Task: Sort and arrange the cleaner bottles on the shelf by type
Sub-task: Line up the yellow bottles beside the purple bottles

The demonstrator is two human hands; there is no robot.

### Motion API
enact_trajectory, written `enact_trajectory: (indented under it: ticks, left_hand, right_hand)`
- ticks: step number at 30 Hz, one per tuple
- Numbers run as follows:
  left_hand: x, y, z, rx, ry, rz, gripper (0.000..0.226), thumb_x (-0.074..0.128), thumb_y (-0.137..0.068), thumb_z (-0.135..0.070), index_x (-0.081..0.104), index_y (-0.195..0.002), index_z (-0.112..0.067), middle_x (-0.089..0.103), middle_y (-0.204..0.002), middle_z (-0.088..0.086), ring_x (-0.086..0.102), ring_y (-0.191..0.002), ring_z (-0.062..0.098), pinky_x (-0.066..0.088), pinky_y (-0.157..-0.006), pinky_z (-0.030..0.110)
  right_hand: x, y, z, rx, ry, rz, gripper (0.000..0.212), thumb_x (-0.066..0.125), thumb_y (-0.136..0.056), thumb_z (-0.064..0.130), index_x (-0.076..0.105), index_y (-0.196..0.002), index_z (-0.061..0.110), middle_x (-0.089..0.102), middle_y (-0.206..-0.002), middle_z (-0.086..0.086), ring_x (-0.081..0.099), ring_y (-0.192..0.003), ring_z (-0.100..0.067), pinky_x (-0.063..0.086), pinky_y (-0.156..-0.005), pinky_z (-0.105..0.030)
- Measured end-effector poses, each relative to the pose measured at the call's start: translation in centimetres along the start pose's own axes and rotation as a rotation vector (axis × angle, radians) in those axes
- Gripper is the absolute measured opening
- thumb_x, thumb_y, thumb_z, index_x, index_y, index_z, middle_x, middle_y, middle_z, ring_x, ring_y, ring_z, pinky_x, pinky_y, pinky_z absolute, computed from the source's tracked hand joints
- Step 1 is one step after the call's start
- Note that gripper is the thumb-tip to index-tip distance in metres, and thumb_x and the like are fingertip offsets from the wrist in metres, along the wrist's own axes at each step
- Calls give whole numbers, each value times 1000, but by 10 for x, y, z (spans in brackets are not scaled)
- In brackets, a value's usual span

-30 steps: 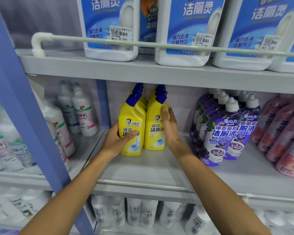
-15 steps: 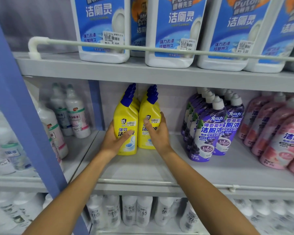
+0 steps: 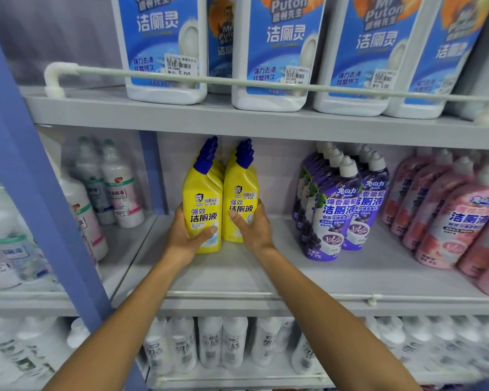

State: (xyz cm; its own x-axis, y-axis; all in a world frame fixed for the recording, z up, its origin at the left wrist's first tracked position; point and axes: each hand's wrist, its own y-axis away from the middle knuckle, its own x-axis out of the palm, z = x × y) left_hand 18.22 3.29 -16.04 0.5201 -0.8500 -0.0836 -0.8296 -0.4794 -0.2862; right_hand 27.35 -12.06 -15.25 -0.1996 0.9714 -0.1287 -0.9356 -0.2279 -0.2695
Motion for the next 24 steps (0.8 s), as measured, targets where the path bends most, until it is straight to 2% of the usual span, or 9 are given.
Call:
enact_trajectory:
  ticks: [2, 5, 7, 10, 12, 14, 19, 22, 24]
  left_hand:
    - [-2, 1, -1, -2, -7, 8, 84, 91, -68, -10, 44, -137, -2, 69, -113, 1, 72, -88, -3, 55, -68, 13]
    - [-6, 5, -2, -33, -35, 37, 88, 91, -60, -32, 47, -133, -11, 71, -113, -4, 72, -90, -1, 58, -74, 20]
    - [-10, 7, -2, -55, -84, 58, 89, 88, -57, -42, 49, -132, -14, 72, -114, -5, 71, -96, 5, 59, -82, 27]
    - [-15, 7, 1, -86, -108, 55, 93, 85, -53, -55, 50, -130, -19, 73, -117, -4, 71, -103, 14, 58, -85, 34]
    - [-18, 6, 3, -90, -115, 62, 91, 85, -51, -58, 51, -128, -23, 73, -116, -8, 71, -104, 14, 59, -87, 38]
    - [-20, 5, 3, -101, -121, 79, 90, 85, -52, -58, 51, -128, -25, 73, -117, -10, 71, -104, 13, 59, -88, 38]
    - [-21, 4, 3, -96, -73, 126, 91, 86, -54, -54, 50, -132, -23, 72, -119, -8, 71, -104, 10, 59, -85, 31]
    - [-20, 5, 1, -103, -88, 150, 87, 90, -64, -43, 46, -137, -21, 70, -122, -5, 71, -102, 7, 58, -78, 18]
    - [-21, 4, 0, -112, -84, 159, 92, 87, -60, -49, 45, -137, -21, 70, -124, -4, 71, -105, 10, 58, -83, 24]
  right_hand:
    - [-2, 3, 2, 8, 44, -3, 53, 80, -90, 22, 52, -133, 9, 67, -115, 3, 63, -89, 7, 47, -72, -2]
    - [-8, 5, -2, 33, 172, 2, 49, 81, -88, 35, 59, -126, 12, 70, -113, 3, 65, -94, -10, 50, -79, -19]
    - [-12, 6, -3, 77, 227, 21, 46, 78, -89, 40, 63, -124, 13, 73, -115, 2, 67, -99, -15, 46, -74, -18]
    - [-13, 9, -4, 97, 281, 54, 44, 74, -94, 37, 63, -128, 13, 72, -122, -2, 66, -106, -19, 40, -78, -19]
    - [-13, 11, -1, 101, 283, 63, 42, 72, -96, 32, 61, -131, 11, 71, -124, -4, 62, -102, -17, 37, -75, -14]
    - [-16, 9, -1, 103, 295, 91, 43, 70, -98, 31, 58, -133, 10, 70, -126, -5, 65, -106, -21, 40, -80, -17]
    - [-21, -2, 1, 112, 421, 193, 55, 64, -100, 37, 42, -138, 3, 65, -133, -12, 64, -118, -34, 49, -94, -36]
    - [-22, -4, 7, 156, 465, 251, 76, 57, -105, 36, 15, -158, 0, 55, -147, -13, 54, -134, -35, 42, -109, -39]
    - [-23, -5, 10, 165, 506, 278, 85, 57, -104, 37, 6, -160, 0, 49, -153, -15, 49, -139, -37, 39, -113, -41]
